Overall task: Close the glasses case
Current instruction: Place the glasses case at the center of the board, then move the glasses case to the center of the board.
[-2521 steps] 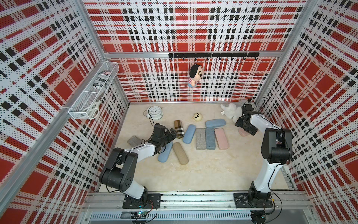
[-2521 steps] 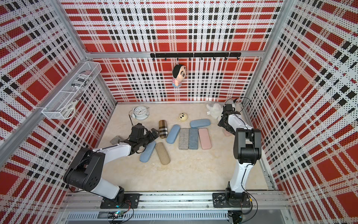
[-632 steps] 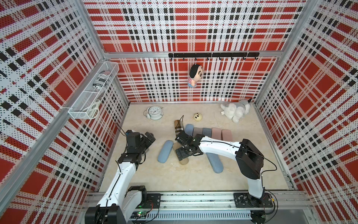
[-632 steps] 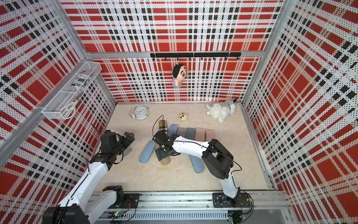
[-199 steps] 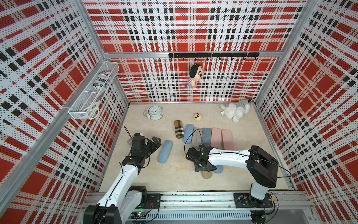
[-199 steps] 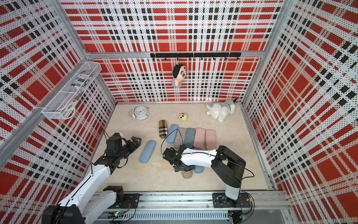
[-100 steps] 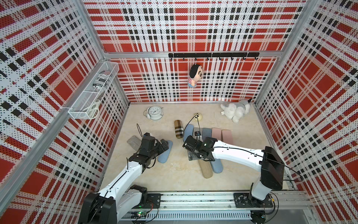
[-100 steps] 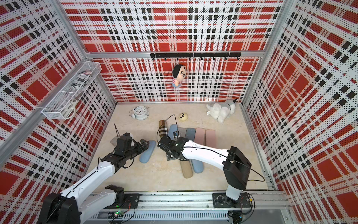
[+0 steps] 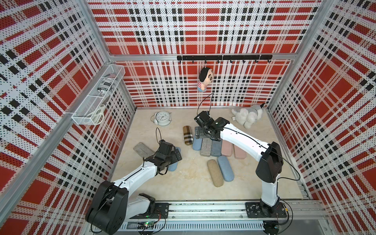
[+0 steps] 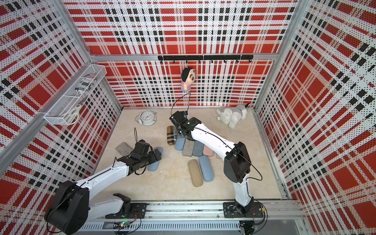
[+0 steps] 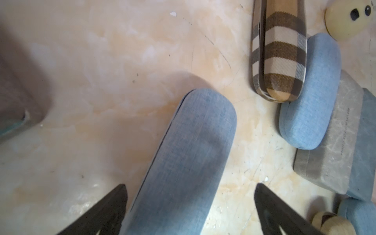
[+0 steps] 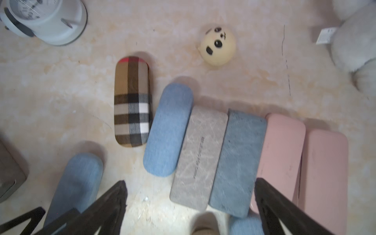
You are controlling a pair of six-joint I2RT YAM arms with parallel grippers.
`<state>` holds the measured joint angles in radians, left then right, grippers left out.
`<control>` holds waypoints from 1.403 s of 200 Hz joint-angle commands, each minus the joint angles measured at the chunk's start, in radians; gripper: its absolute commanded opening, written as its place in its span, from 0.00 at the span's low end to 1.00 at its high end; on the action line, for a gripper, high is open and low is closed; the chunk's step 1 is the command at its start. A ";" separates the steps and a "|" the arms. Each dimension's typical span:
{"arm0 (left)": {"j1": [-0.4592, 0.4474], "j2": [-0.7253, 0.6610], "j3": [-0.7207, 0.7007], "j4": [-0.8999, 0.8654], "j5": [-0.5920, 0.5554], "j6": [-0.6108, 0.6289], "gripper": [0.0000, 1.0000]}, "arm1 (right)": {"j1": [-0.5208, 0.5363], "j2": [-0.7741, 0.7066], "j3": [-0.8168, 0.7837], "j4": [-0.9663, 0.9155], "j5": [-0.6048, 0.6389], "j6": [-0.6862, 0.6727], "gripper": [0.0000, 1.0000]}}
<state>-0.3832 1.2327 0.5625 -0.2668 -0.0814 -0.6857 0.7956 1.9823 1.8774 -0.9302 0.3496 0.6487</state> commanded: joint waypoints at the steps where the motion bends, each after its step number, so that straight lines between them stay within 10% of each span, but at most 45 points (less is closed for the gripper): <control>1: -0.005 0.047 0.047 -0.012 -0.064 0.034 0.98 | 0.002 0.062 0.079 -0.025 -0.042 -0.061 1.00; 102: -0.072 0.215 0.097 -0.023 -0.100 0.034 1.00 | -0.032 0.112 0.134 -0.012 -0.067 -0.064 1.00; 145: -0.100 0.220 0.084 -0.022 -0.104 0.010 0.66 | -0.035 0.081 0.096 -0.004 -0.054 -0.063 1.00; 179: -0.139 0.210 0.075 -0.023 -0.104 -0.028 0.63 | -0.036 0.041 0.040 0.013 -0.044 -0.057 1.00; 280: -0.581 0.174 0.122 -0.084 -0.195 -0.387 0.66 | -0.078 -0.131 -0.183 0.087 -0.005 -0.053 1.00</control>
<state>-0.8864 1.4292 0.6476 -0.3374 -0.2226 -0.9310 0.7441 1.9236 1.7294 -0.8783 0.3202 0.5926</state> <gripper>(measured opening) 0.661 0.999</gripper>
